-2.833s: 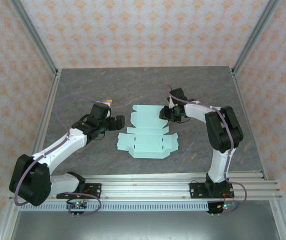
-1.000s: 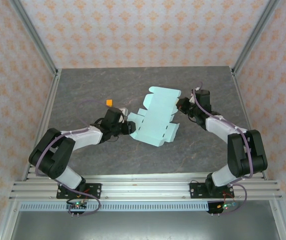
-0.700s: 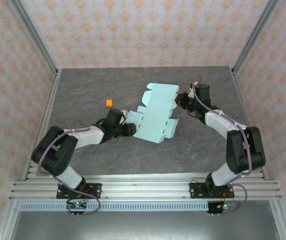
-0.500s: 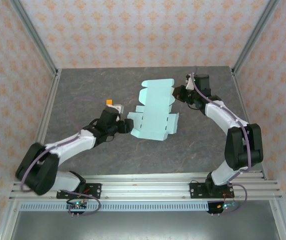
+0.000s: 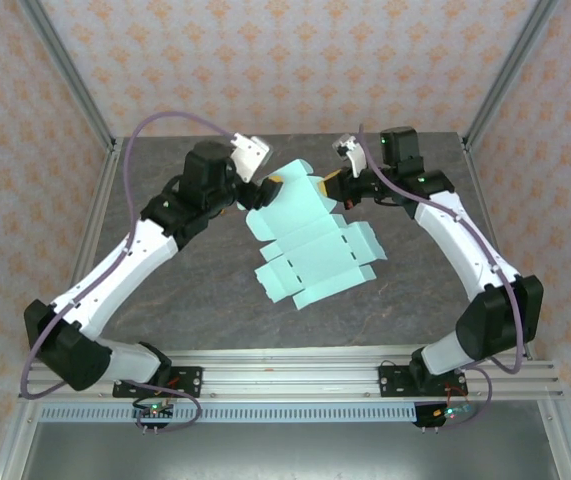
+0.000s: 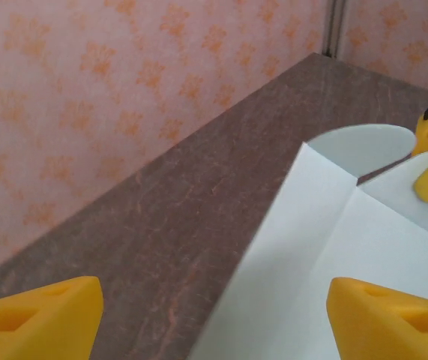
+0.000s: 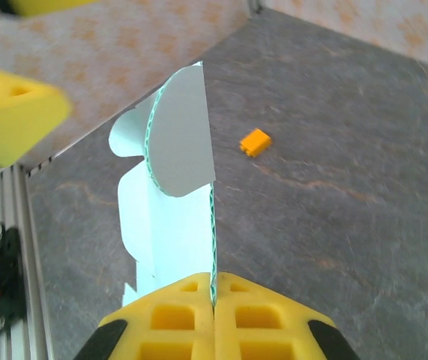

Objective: Fold the paper box

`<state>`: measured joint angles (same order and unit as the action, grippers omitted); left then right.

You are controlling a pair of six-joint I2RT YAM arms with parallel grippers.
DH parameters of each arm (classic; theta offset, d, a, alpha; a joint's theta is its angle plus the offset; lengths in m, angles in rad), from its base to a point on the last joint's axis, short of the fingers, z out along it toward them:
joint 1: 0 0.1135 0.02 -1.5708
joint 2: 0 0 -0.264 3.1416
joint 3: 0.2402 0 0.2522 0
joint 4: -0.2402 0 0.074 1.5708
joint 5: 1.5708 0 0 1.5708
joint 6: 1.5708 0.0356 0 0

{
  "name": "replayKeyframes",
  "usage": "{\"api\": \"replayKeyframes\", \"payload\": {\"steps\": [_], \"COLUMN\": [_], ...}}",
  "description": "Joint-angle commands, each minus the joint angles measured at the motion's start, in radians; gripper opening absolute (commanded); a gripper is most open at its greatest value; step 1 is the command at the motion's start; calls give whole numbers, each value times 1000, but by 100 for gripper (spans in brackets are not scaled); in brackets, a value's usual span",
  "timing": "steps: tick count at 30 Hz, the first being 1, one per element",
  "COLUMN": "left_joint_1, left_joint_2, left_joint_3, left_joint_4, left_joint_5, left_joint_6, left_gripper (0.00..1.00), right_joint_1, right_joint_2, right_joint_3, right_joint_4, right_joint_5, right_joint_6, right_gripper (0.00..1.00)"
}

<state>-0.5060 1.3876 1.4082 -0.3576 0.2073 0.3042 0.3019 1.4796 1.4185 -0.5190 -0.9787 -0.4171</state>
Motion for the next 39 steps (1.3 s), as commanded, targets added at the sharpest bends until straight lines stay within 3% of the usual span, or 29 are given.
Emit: {"api": "replayKeyframes", "payload": {"steps": [1, 5, 9, 14, 17, 19, 20, 21, 25, 28, 32, 39], "left_joint_1": [2, 6, 6, 14, 29, 40, 48, 58, 145, 222, 253, 265], "left_joint_2": [72, 138, 190, 242, 247, 237, 229, 216, 117, -5, -163, -295], "left_joint_3": [137, 266, 340, 405, 419, 417, 414, 408, 319, 170, -7, -124], "left_joint_4": [-314, -449, -515, -570, -574, -563, -556, -545, -434, -257, -27, 170], "left_joint_5": [124, 266, 380, 435, 464, 480, 481, 476, 487, 544, 519, 443], "left_joint_6": [231, 292, 319, 318, 302, 282, 267, 244, 85, -77, -278, -588], "left_gripper": [81, 83, 76, 48, 20, 7, 2, 0, 0, 0, 0, 0], "right_joint_1": [5, 5, 6, 5, 5, 5, 5, 4, -59, -131, -154, -182], "right_joint_2": [-35, -45, -40, -31, -27, -27, -27, -30, -105, -218, -277, -113], "right_joint_3": [50, 71, 81, 109, 115, 114, 120, 129, 58, -89, -246, -365], "right_joint_4": [-97, -145, -135, -129, -112, -66, -53, -40, 152, 347, 521, 895], "right_joint_5": [-74, -97, -121, -120, -98, -45, -9, 39, 181, 239, 276, 66], "right_joint_6": [-184, -277, -315, -329, -316, -256, -210, -161, 152, 339, 426, 728], "right_gripper": [0, 0, 0, 0, 0, 0, 9, 24, 65, 75, 83, 85]}}
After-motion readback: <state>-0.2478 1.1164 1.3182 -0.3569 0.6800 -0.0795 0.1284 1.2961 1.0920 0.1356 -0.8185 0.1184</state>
